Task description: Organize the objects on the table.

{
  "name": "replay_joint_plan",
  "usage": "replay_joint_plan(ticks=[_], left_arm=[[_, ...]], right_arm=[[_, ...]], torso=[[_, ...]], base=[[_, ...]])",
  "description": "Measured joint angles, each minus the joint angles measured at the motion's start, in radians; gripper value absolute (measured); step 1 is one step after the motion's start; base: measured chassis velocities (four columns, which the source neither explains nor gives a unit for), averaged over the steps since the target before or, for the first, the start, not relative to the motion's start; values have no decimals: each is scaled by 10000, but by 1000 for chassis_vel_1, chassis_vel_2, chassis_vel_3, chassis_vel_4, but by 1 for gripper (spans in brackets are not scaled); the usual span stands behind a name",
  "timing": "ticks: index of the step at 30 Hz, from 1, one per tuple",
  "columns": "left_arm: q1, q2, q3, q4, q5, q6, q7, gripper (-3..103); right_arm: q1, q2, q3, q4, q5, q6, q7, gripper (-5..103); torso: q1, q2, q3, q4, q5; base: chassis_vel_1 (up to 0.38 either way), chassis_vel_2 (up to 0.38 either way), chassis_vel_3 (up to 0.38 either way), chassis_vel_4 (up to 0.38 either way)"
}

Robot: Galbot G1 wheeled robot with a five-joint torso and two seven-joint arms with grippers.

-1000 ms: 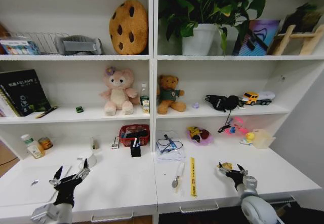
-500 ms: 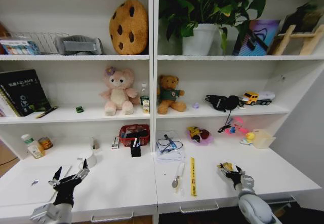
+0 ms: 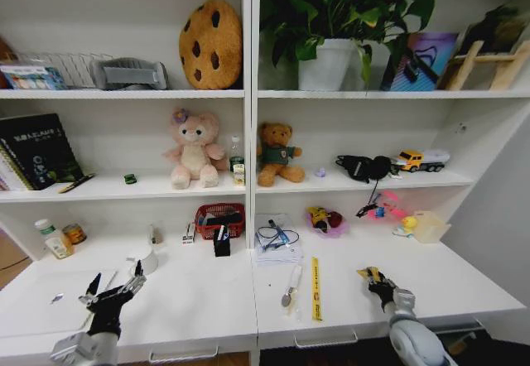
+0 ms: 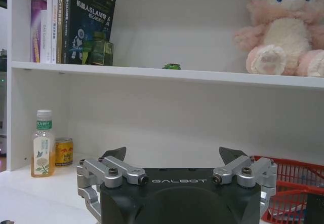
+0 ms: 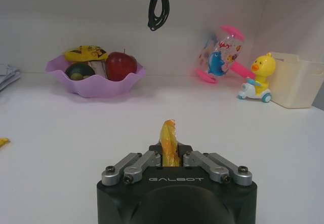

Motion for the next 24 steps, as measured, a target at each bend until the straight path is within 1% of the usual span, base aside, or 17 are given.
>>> replay_joint_plan(ticks=[1, 3, 4, 5, 8, 10, 12, 14, 15, 18, 19, 20, 21, 23, 24], left_arm=[[-4, 19, 4, 0, 0, 9, -1, 100], [-5, 36, 5, -3, -4, 16, -3, 100], [-4, 44, 4, -9, -10, 23, -3, 100], [4, 64, -10, -27, -25, 29, -3, 100], [13, 67, -14, -32, -27, 29, -3, 100], [40, 58, -17, -61, -29, 30, -5, 100], [50, 52, -15, -66, -29, 30, -5, 100], [76, 49, -12, -93, -27, 32, -4, 100], [76, 49, -12, -93, -27, 32, -4, 100], [140, 70, -47, -122, -27, 38, -7, 100], [140, 70, -47, -122, -27, 38, -7, 100], [162, 81, -53, -129, -27, 41, -10, 100], [162, 81, -53, -129, -27, 41, -10, 100], [192, 89, -58, -137, -21, 73, -29, 100], [192, 89, -58, -137, -21, 73, -29, 100]], right_arm=[[-45, -9, 41, 127, 2, 22, -9, 11], [-81, -26, 78, 272, 5, 29, -9, 11], [-103, -42, 106, 410, 13, 30, -8, 8], [-117, -112, 164, 764, 63, 22, 23, 2], [-96, -154, 184, 906, 79, 6, 46, 2], [321, -435, 164, 1288, 295, -165, 190, 1], [532, -532, 107, 1300, 363, -213, 212, 1], [1240, -805, -204, 1156, 644, -375, 292, 1], [1240, -805, -204, 1156, 644, -375, 292, 1], [2588, -1131, -885, 390, 1018, -437, 207, 1], [2588, -1131, -885, 390, 1018, -437, 207, 1], [3146, -1210, -1212, 12, 1084, -434, 183, 1], [3146, -1210, -1212, 12, 1084, -434, 183, 1], [4310, -1369, -2142, -924, 1120, -337, 91, 1], [4310, -1369, -2142, -924, 1120, -337, 91, 1]], torso=[[0, -1, 0, 0, 0], [0, 0, 0, -1, 0], [0, 0, 0, 0, 0], [0, 0, 0, 0, -1], [-1, 0, 0, 0, -1], [-1, 1, 0, 0, -2], [-1, 0, 0, 2, -3], [-1, 0, 0, 3, 0], [-1, 0, 0, 3, 0], [0, 0, 0, -1, 1], [0, 0, 0, -1, 1], [-1, 0, 1, 0, 0], [-1, 0, 1, 0, 0], [0, -1, 1, 3, 0], [0, -1, 1, 3, 0]], base=[[0, 0, 0, 0], [0, 0, 0, 0], [0, 0, 0, 0], [0, 0, 0, 0], [0, 0, 0, 0], [0, 0, 0, 0], [0, 0, 0, 0], [0, 0, 0, 0], [0, 0, 0, 0], [0, 0, 0, 0], [0, 0, 0, 0], [0, 0, 0, 0], [0, 0, 0, 0], [0, 0, 0, 0], [0, 0, 0, 0]])
